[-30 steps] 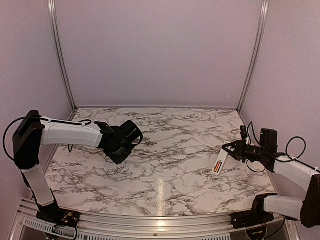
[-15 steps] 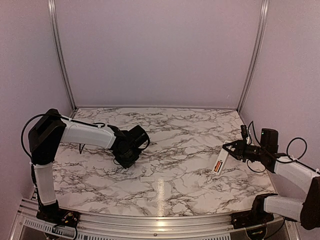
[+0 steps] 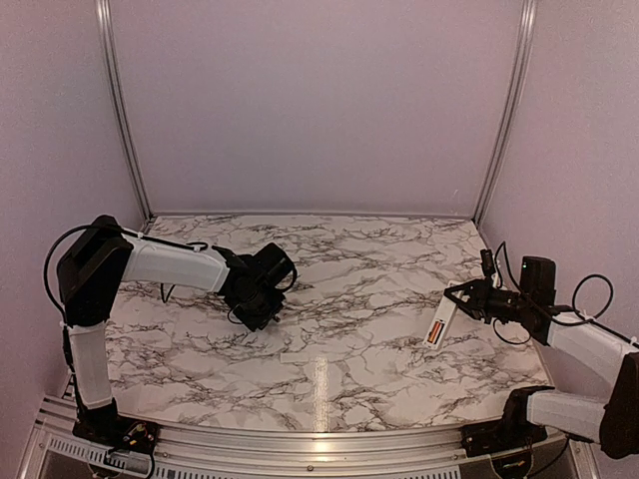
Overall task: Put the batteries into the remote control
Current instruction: Place the battery at the center of the board, then pick up the battery from the center of the board.
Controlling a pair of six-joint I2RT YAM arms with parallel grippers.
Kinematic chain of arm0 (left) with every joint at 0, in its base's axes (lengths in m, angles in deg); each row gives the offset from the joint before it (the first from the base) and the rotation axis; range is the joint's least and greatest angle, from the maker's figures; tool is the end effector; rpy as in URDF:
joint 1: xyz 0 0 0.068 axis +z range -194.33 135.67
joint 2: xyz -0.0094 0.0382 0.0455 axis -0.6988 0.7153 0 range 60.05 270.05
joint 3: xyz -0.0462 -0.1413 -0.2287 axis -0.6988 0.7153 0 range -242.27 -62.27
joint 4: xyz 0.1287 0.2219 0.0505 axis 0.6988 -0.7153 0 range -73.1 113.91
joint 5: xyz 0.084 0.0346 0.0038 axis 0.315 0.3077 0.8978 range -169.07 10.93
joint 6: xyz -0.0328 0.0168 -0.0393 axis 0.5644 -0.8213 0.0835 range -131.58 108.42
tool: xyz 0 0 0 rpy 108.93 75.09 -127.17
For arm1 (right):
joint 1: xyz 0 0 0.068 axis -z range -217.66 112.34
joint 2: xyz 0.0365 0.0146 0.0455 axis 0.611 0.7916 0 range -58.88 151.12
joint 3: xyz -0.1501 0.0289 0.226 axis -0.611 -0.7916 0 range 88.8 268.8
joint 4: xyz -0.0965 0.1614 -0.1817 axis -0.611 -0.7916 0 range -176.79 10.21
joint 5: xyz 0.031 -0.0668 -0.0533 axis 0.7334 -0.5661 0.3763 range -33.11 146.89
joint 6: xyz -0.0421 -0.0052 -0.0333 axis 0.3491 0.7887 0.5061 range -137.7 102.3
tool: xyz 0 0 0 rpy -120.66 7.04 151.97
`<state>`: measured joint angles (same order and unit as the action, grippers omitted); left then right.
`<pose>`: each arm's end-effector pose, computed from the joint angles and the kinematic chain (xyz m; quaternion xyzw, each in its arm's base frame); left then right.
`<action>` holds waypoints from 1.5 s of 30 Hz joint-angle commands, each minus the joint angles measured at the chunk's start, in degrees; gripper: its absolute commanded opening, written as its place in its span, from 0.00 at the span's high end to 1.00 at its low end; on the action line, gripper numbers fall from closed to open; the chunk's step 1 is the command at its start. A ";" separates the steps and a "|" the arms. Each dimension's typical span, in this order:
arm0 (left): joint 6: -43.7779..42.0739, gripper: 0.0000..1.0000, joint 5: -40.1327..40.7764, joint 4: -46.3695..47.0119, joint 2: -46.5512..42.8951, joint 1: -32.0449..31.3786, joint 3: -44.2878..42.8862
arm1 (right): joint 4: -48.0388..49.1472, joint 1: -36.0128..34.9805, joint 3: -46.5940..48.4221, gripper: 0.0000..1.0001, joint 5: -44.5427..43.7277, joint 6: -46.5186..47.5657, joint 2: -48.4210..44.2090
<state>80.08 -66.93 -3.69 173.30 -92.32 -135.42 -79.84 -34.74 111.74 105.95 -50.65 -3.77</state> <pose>0.2676 -0.2860 0.1435 -0.3818 0.8980 -0.1447 0.1637 0.1917 0.0171 0.1985 0.0545 0.8196 0.4650 0.3303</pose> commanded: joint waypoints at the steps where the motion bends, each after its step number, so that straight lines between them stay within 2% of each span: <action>1: -3.47 0.71 -1.64 0.68 2.08 0.20 0.39 | 0.32 0.42 1.93 1.00 0.29 0.35 -0.80; 5: -8.28 0.71 2.25 4.45 -2.93 0.17 2.45 | 0.32 0.42 1.93 1.00 0.50 0.50 -0.92; 7: -14.73 0.65 4.34 13.01 -8.66 0.17 7.21 | 0.32 0.42 1.93 1.00 0.66 0.61 -1.06; 10: -34.35 0.41 5.22 22.00 -15.60 0.39 10.94 | 0.32 0.47 2.10 1.00 1.13 0.66 -0.98; 12: -47.93 0.27 1.93 25.80 -18.95 0.66 11.28 | 0.32 0.42 2.20 1.00 1.29 0.67 -0.95; 14: -62.31 0.17 -4.67 31.16 -21.81 1.15 12.06 | 0.32 0.42 2.27 1.00 1.41 0.80 -0.99; 16: -74.06 0.10 -8.71 29.15 -22.34 1.54 9.58 | 0.32 0.42 2.28 1.00 1.43 0.73 -0.84; 19: -87.21 0.09 -12.96 20.60 -20.26 2.73 4.30 | 0.51 0.42 2.33 1.00 1.62 0.66 -0.62; 21: -97.28 0.09 -17.30 18.47 -19.21 3.52 3.10 | 0.58 0.42 2.33 1.00 1.71 0.64 -0.62; 26: -112.10 0.09 -17.98 17.37 -18.07 4.10 4.07 | 0.58 0.42 2.29 1.00 1.75 0.44 -1.16; 28: -119.52 0.09 -20.89 12.03 -16.11 4.33 2.72 | 0.65 0.43 2.33 1.00 1.80 0.50 -1.07; 30: -125.34 0.02 -20.90 4.18 -12.52 4.38 -1.63 | 0.94 0.42 2.33 1.00 1.98 0.45 -0.73; 33: -130.92 0.01 -24.35 -5.75 -5.62 5.94 -6.89 | 2.29 0.43 2.01 1.00 2.33 0.07 -0.20; 36: -135.32 0.03 -29.07 -11.25 -0.71 7.97 -11.25 | 3.06 0.42 1.46 1.00 2.51 -0.39 -0.26; 45: -142.04 0.10 -29.19 -12.61 2.87 10.03 -13.25 | 3.29 0.43 1.58 1.00 3.02 -0.82 -0.66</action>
<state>-57.14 -94.23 -13.18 175.16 -82.68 -146.06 -78.29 -34.74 111.79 107.87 -50.72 -4.03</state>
